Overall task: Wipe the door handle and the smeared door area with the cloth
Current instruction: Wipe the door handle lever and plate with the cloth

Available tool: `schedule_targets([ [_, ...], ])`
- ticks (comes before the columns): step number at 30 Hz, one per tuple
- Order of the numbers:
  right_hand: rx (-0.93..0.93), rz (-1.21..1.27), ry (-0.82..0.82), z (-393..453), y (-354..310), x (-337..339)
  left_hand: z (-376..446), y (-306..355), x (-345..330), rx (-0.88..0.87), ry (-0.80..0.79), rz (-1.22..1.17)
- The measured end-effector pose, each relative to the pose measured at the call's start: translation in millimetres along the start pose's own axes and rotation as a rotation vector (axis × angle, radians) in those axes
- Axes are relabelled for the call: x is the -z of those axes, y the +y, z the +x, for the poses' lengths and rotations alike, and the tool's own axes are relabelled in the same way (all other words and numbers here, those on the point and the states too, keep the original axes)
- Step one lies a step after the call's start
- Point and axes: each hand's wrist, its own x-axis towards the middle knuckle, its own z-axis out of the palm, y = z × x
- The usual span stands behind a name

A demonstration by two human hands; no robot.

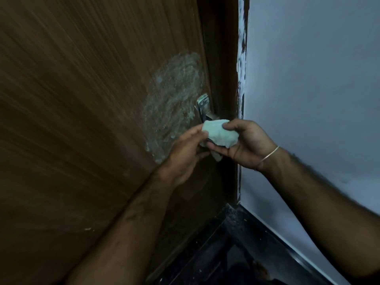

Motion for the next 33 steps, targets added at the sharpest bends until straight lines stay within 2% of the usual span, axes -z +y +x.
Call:
schedule_targets([
  [2, -0.018, 0.051, -0.009, -0.1, -1.4, -2.7, 1.0, -6.9, 1.1, -0.042, -0.082, -0.015],
  [4, -0.024, 0.089, 0.001, -0.3, -1.0, -4.4, 4.2, -14.1, -1.9, -0.126, 0.011, 0.134],
  [6, -0.018, 0.13, 0.005, -0.2, 2.1, -4.6, 8.1, -17.2, -7.0, -0.147, 0.168, 0.184],
  [9, -0.019, 0.169, 0.047, -4.3, 9.8, -2.8, 16.4, -17.1, -9.2, -0.074, 0.325, 0.059],
  [11, -0.047, 0.16, 0.136, -7.2, 18.1, -2.1, 21.0, -14.5, -7.9, -0.007, 0.313, -0.076],
  [14, -0.067, -0.131, 0.322, -8.6, 34.1, 4.8, 23.0, -9.1, -6.9, 0.041, 0.262, -0.274],
  [17, 0.138, -0.481, 0.435, -12.4, 31.0, 14.3, 21.5, -4.3, -1.1, 0.041, 0.174, -0.24],
  [19, 0.273, -0.593, 0.354, -10.9, 16.0, 17.2, 22.7, -0.1, 3.3, 0.034, 0.099, -0.121],
  [22, 0.277, -0.799, 0.147, -3.7, 2.5, 10.4, 23.3, 6.7, 1.9, 0.023, 0.004, 0.003],
  [25, 0.331, -0.904, 0.133, 2.6, 2.0, 8.1, 22.6, 12.1, -0.7, -0.03, 0.023, 0.219],
  [27, 0.349, -0.897, 0.126, 4.3, 4.6, 9.8, 22.9, 13.6, 4.1, -0.007, 0.056, 0.249],
  [30, 0.436, -0.818, 0.224, 9.5, 10.7, 12.6, 21.5, 14.6, 13.6, 0.161, -0.024, -0.054],
  [33, 0.619, -0.921, 0.229, 14.1, 14.0, 11.9, 21.0, 14.1, 18.4, 0.268, -0.038, -0.325],
])
